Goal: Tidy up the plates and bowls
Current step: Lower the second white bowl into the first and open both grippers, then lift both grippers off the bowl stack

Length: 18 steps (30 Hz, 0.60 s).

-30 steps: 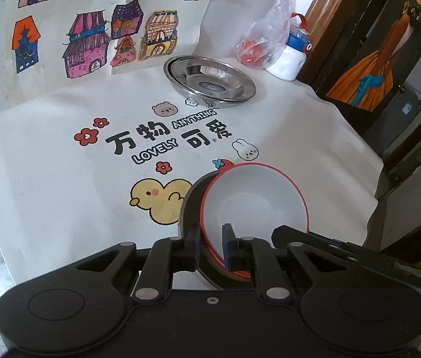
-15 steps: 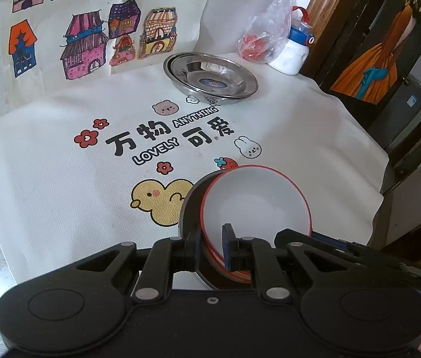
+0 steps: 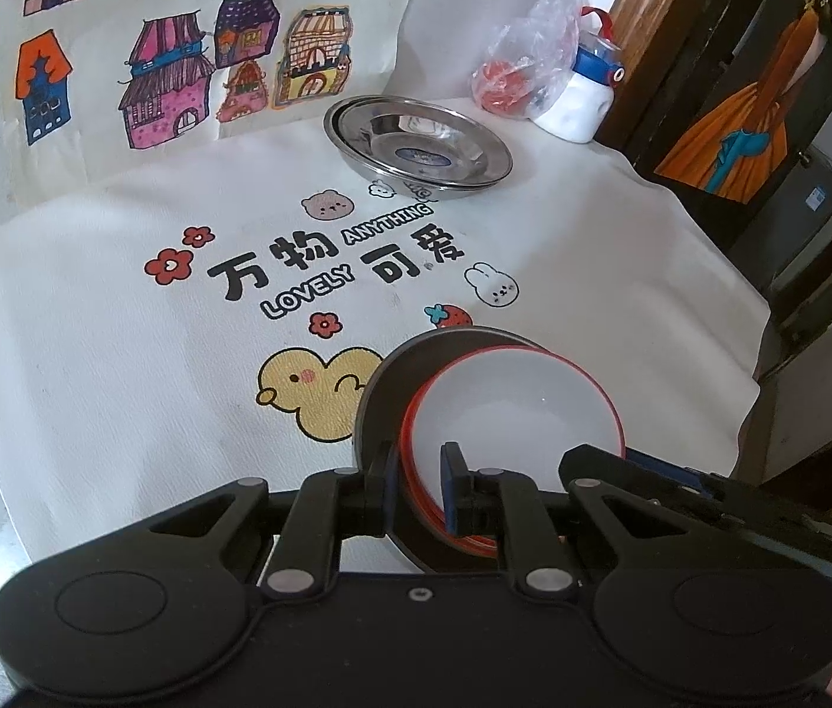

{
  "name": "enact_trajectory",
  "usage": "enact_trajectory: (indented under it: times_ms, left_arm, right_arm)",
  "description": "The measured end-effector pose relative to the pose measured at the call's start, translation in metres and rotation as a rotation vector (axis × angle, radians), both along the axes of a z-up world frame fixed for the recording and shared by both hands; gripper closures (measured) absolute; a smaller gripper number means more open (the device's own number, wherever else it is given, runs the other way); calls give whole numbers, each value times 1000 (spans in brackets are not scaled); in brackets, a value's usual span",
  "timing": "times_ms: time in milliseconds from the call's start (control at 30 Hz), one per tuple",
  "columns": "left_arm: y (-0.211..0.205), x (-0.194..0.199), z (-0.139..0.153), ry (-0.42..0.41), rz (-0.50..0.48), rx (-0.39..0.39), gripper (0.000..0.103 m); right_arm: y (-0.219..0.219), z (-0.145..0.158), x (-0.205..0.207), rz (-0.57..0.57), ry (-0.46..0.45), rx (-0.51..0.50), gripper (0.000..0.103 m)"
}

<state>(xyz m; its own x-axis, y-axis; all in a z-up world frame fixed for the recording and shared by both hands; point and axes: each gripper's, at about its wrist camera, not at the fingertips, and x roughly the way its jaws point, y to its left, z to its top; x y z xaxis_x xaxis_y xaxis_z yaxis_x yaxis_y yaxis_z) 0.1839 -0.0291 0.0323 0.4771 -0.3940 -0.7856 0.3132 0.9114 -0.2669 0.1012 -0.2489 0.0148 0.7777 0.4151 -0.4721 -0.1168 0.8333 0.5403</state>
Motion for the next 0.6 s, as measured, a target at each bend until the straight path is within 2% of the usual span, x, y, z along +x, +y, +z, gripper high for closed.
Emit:
enact_trajectory:
  times_ms: [200, 333, 467, 600]
  left_arm:
    - [3, -2, 3, -21, 6, -3, 85]
    - [4, -3, 7, -32, 5, -10, 78]
    - [4, -5, 11, -54, 2, -11, 72]
    - [5, -7, 14, -78, 9, -6, 64]
  right_arm:
    - [-2, 2, -3, -14, -12, -3, 62]
    - [-4, 4, -6, -24, -31, 3, 52]
    - [-7, 5, -7, -39, -38, 0, 49]
    - [-10, 5, -9, -51, -44, 3, 40]
